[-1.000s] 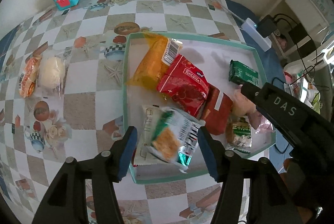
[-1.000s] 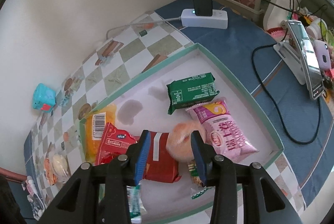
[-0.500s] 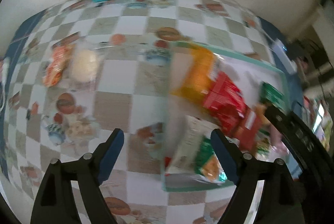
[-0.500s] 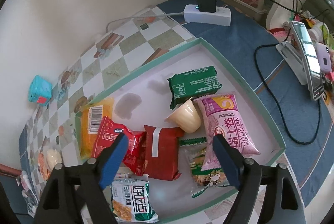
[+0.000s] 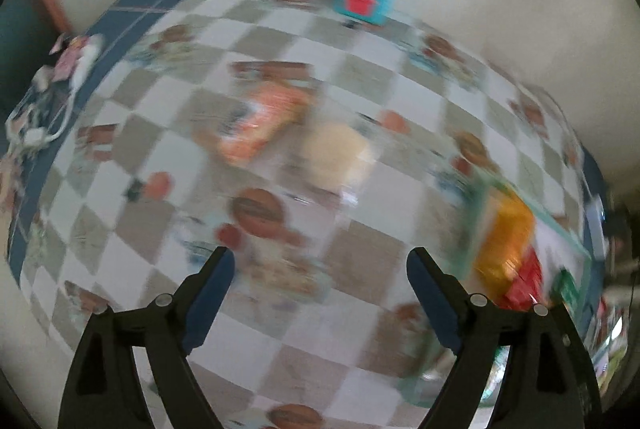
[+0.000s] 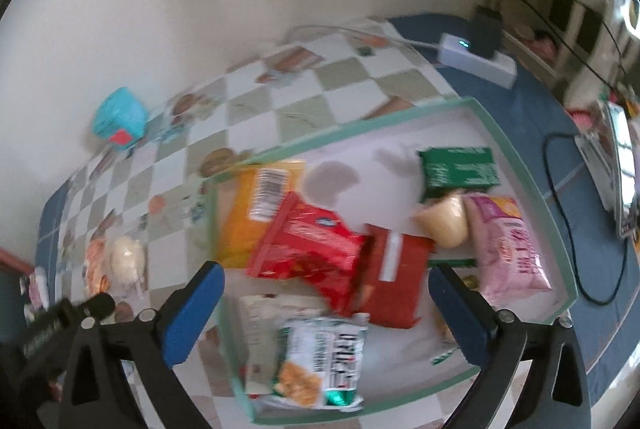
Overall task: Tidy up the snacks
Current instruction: 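Withdraw both tools from the tray toward the bread bags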
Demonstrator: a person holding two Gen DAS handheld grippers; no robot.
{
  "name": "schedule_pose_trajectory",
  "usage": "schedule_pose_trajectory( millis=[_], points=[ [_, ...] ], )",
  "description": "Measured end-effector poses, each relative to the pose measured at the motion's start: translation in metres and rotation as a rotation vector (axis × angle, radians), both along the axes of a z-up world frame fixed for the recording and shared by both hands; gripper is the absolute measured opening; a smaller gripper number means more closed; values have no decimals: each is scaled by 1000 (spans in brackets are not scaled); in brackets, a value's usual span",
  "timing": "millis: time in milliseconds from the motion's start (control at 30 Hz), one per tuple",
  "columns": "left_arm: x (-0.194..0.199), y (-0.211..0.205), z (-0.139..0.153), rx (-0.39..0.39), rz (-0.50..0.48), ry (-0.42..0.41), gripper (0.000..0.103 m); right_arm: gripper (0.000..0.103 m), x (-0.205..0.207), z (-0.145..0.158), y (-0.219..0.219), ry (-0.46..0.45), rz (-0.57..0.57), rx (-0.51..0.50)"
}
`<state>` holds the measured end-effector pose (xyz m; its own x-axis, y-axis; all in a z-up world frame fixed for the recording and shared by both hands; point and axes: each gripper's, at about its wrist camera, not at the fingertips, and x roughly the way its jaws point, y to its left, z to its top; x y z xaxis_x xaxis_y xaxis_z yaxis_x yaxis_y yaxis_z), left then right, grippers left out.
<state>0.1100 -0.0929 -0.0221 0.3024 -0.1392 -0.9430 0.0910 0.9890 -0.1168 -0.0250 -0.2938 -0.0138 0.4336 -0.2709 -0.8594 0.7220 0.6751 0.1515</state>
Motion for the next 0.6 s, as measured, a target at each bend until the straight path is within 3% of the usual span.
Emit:
schedule_pose_trajectory(
  millis=[300, 600],
  points=[
    [34, 96, -7, 23, 238, 2, 88, 103, 23, 7, 40, -14, 101, -44],
    [52, 128, -7, 34, 266, -22, 88, 103, 54, 1, 68, 17, 174, -73]
  ],
)
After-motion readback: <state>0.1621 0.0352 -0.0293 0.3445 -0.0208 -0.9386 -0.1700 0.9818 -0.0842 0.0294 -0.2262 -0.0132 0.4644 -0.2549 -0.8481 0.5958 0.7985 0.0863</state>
